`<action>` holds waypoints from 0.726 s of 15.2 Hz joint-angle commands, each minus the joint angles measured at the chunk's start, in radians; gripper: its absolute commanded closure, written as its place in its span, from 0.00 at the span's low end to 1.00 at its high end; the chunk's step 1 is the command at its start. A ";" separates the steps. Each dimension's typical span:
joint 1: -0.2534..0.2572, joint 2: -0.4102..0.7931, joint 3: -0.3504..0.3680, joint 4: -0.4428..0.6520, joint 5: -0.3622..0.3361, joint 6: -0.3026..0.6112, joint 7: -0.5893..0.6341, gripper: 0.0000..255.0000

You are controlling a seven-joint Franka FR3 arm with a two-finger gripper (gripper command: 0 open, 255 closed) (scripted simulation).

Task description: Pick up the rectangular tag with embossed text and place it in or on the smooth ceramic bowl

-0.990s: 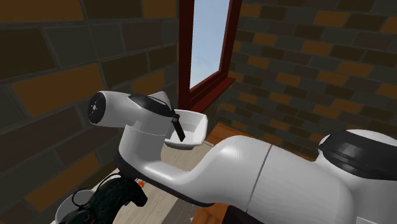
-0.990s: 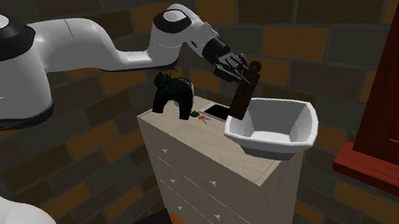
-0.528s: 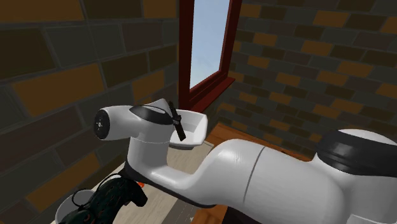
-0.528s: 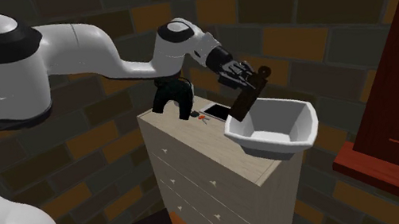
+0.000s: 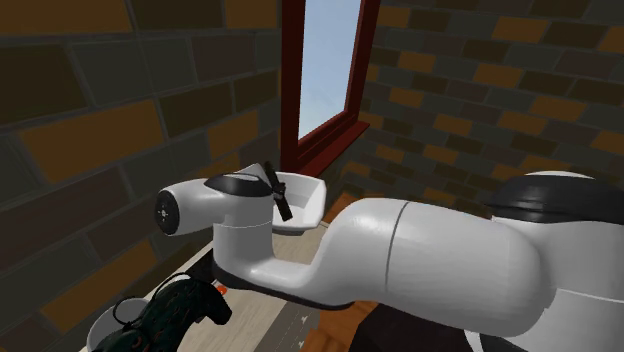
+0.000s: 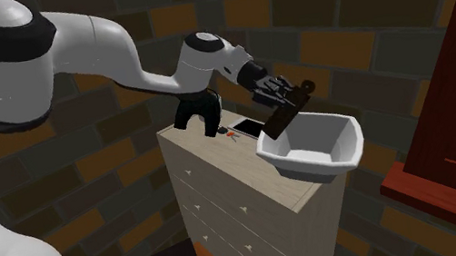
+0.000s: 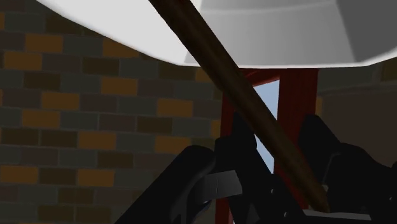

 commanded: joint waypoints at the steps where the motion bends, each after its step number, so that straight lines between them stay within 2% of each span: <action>1: -0.030 0.037 0.063 0.011 0.113 -0.005 0.037 1.00; 4: -0.070 0.097 0.139 0.013 0.029 -0.013 0.086 1.00; 5: -0.060 0.107 0.132 0.001 0.024 -0.013 0.084 0.00; 9: -0.047 0.115 0.128 -0.029 0.020 0.002 0.093 0.00; 10: -0.071 0.098 0.140 0.013 0.028 -0.013 0.087 0.00; 11: -0.068 0.097 0.141 0.044 0.030 -0.046 0.085 0.00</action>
